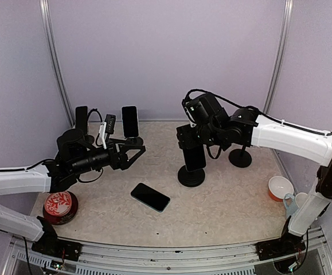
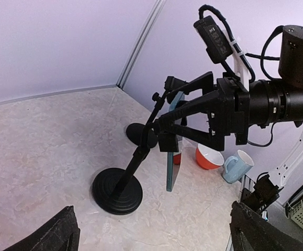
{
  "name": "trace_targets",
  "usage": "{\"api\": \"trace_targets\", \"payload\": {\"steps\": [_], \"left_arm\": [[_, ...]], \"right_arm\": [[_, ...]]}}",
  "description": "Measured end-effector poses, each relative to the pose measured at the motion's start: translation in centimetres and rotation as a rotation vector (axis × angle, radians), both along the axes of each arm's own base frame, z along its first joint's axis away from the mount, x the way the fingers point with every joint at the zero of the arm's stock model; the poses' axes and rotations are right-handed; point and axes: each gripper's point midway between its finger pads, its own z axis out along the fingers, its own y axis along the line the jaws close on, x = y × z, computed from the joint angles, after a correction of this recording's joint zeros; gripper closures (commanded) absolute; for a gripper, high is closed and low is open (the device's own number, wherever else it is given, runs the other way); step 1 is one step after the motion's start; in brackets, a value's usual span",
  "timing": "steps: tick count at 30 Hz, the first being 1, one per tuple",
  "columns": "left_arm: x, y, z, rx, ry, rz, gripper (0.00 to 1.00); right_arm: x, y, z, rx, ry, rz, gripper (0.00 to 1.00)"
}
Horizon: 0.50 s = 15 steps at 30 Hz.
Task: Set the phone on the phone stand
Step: Move the phone stand with the phone to the center of the board.
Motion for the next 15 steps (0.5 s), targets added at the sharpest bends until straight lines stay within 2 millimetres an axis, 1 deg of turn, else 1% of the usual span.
{"api": "trace_targets", "payload": {"steps": [4,8,11,15], "left_arm": [[0.1,0.6,-0.7,0.015,0.013,0.028,0.02],[-0.1,1.0,-1.6,0.031,0.033,0.041,0.02],[-0.2,1.4,-1.4,0.028,0.030,0.051,0.02],[-0.3,1.8,-0.7,0.017,0.017,0.066,0.02]], "right_arm": [[1.0,0.4,0.7,-0.032,-0.036,-0.012,0.44],[2.1,0.5,0.9,-0.051,-0.053,-0.026,0.45],[3.1,0.3,1.1,-0.055,-0.060,-0.038,0.46],[5.1,-0.9,1.5,-0.057,-0.069,-0.074,0.46]]}}
